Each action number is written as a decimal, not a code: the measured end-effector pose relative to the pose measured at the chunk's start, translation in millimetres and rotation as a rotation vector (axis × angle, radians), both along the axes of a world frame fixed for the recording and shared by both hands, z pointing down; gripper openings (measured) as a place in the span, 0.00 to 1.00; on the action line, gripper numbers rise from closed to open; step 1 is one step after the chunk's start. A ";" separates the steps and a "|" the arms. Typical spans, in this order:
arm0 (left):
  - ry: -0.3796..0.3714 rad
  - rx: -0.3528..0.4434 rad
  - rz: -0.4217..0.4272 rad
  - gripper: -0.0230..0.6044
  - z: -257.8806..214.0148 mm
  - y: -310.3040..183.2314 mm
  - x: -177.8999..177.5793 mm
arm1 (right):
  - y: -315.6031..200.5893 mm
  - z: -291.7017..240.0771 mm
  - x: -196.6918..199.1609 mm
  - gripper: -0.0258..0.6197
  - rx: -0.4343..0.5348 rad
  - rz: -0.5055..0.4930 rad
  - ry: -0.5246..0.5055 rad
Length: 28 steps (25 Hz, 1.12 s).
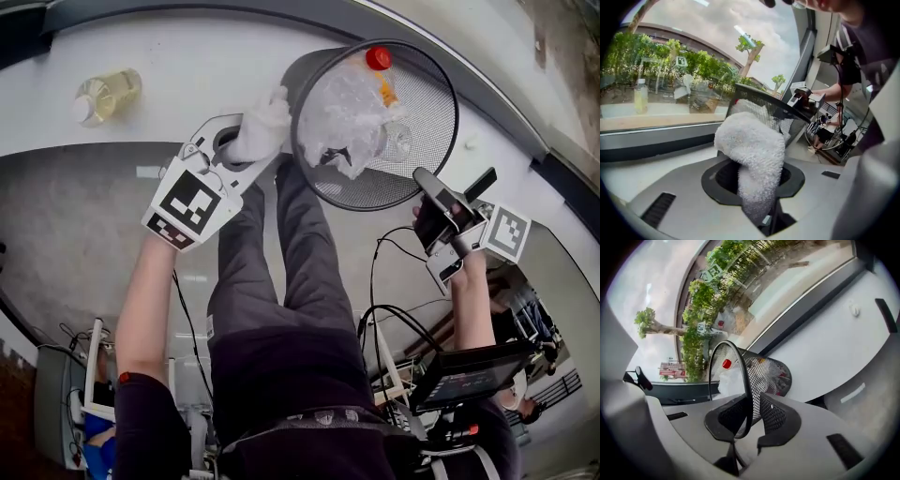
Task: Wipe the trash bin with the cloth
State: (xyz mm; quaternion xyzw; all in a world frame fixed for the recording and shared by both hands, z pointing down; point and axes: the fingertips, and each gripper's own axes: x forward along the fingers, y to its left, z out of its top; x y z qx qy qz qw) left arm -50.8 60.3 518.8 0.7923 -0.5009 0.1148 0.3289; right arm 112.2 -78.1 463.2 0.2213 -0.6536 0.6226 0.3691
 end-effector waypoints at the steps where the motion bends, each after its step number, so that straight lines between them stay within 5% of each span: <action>1: 0.007 -0.013 0.028 0.22 3.3 6.3 10.3 | 1.5 0.8 1.3 0.15 -0.013 0.014 -0.002; 5: 0.052 -0.047 0.090 0.22 10.3 23.5 45.1 | 6.0 2.2 1.5 0.16 -0.037 0.008 -0.013; 8: 0.039 -0.068 0.050 0.22 16.4 22.8 41.6 | -1.8 2.1 4.6 0.23 0.049 -0.106 0.014; 13: -0.110 -0.037 -0.103 0.22 10.3 -9.2 -28.3 | -50.0 -19.5 -29.9 0.31 0.376 -0.401 -0.031; 18: -0.162 0.024 -0.274 0.22 -14.6 -54.1 -90.0 | -72.7 -14.1 -51.4 0.30 0.422 -0.515 -0.053; 20: -0.152 0.058 -0.310 0.22 -24.9 -67.1 -103.0 | -71.6 -9.3 -53.1 0.29 0.397 -0.521 -0.058; 22: -0.142 0.083 -0.304 0.22 -31.7 -75.4 -106.7 | -73.3 -7.1 -54.0 0.13 0.383 -0.491 -0.048; 28: -0.074 0.061 -0.209 0.22 -22.7 -59.1 -65.5 | -65.8 -0.5 -14.4 0.15 0.194 -0.199 0.074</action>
